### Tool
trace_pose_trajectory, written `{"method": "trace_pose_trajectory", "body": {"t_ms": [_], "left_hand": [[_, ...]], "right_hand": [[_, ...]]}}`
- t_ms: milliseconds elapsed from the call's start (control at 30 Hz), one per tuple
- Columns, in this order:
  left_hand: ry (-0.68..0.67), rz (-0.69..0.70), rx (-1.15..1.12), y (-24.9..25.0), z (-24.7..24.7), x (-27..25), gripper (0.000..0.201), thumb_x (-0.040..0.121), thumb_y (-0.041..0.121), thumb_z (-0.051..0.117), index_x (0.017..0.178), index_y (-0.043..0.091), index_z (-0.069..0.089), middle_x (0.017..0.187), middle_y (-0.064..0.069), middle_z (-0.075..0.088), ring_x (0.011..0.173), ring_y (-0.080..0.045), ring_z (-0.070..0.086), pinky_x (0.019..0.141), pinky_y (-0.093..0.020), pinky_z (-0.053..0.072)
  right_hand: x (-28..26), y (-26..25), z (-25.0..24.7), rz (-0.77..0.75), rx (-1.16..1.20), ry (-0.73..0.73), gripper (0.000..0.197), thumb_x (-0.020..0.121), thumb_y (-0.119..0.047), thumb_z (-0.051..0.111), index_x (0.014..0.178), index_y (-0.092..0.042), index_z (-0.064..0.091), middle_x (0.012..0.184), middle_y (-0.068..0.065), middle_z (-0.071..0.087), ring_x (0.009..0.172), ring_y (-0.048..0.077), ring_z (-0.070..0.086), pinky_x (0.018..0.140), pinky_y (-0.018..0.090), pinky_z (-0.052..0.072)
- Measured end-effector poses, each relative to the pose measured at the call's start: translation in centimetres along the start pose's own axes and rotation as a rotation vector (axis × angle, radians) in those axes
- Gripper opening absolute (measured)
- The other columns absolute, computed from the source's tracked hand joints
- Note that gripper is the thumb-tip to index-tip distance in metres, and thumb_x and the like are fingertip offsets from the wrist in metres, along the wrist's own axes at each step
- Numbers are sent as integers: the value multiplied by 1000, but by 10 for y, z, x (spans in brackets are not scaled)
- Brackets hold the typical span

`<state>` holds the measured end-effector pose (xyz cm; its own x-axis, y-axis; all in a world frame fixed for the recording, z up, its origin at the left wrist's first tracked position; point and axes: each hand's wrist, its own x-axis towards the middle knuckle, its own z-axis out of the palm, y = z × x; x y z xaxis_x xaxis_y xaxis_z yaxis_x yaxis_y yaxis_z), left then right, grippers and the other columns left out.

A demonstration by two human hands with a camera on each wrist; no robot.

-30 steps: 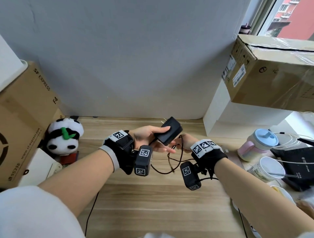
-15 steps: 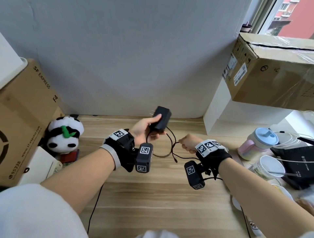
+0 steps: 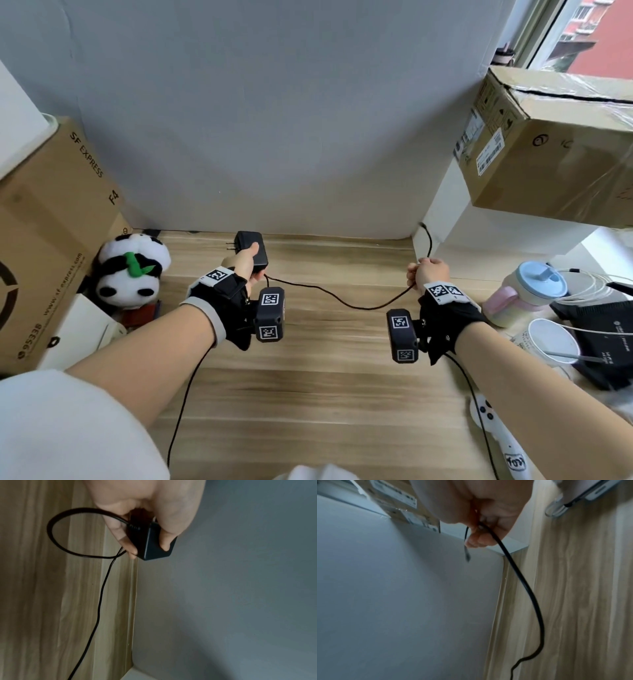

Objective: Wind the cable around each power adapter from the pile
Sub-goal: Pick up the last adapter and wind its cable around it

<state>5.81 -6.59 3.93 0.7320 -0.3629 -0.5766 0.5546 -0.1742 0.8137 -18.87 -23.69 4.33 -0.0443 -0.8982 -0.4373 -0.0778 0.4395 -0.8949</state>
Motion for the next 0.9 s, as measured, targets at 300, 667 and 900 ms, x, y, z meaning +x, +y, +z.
{"method": "trace_pose_trajectory", "body": {"t_ms": [300, 667, 900], "left_hand": [[-350, 58, 52, 10, 18, -26, 30, 89, 17, 63, 115, 2, 55, 93, -12, 63, 75, -23, 62, 66, -31, 56], [-609, 124, 26, 16, 46, -70, 31, 91, 4, 55, 121, 0, 48, 94, -15, 62, 80, -23, 62, 65, -26, 59], [-574, 193, 129, 22, 53, -78, 29, 85, -12, 48, 102, 11, 46, 80, -10, 49, 66, -19, 54, 54, -22, 53]], "right_hand": [[-21, 20, 17, 162, -307, -369, 29, 99, -1, 32, 76, 1, 49, 40, 9, 58, 32, 13, 53, 38, 17, 45], [-83, -1, 44, -132, -529, -993, 29, 95, -15, 49, 124, -14, 51, 124, 2, 60, 112, 15, 54, 101, 35, 40], [-94, 0, 57, 1, -328, -1138, 37, 85, -36, 58, 118, -20, 53, 118, 2, 65, 114, 19, 58, 101, 37, 37]]}}
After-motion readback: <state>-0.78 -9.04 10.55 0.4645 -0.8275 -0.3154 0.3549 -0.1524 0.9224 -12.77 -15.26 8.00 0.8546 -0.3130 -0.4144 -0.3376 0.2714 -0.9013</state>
